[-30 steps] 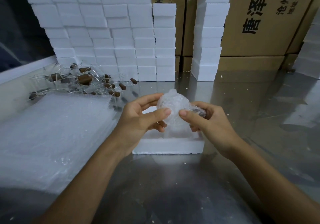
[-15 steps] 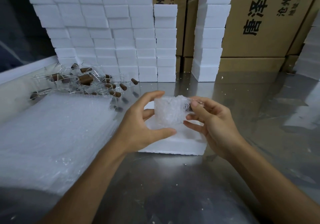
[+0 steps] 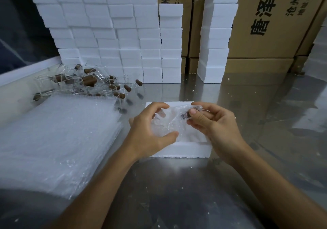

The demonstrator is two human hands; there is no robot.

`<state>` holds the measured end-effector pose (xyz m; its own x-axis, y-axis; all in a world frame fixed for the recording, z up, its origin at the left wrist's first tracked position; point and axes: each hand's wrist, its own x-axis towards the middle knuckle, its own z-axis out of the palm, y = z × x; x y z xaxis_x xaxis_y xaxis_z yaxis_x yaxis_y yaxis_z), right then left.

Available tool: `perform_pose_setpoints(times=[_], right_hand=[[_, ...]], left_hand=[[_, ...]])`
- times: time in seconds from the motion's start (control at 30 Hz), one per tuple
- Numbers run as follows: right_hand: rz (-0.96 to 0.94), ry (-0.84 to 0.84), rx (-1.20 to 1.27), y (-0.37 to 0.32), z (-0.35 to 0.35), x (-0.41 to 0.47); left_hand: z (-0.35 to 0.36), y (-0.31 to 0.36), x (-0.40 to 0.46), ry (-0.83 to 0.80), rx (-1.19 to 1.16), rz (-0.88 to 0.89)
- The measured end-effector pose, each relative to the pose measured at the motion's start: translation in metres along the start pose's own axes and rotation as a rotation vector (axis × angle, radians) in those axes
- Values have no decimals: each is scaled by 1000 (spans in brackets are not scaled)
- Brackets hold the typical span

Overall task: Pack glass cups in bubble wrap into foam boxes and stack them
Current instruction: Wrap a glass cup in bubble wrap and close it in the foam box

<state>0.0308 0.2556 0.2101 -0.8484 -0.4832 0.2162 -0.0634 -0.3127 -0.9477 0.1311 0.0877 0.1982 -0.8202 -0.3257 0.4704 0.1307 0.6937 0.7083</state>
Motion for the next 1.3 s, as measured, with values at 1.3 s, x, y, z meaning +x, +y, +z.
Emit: perform_pose_setpoints(times=[1.3], right_hand=[[-195, -51, -777, 29, -15, 7]], left_hand=[[16, -19, -3, -44, 65, -60]])
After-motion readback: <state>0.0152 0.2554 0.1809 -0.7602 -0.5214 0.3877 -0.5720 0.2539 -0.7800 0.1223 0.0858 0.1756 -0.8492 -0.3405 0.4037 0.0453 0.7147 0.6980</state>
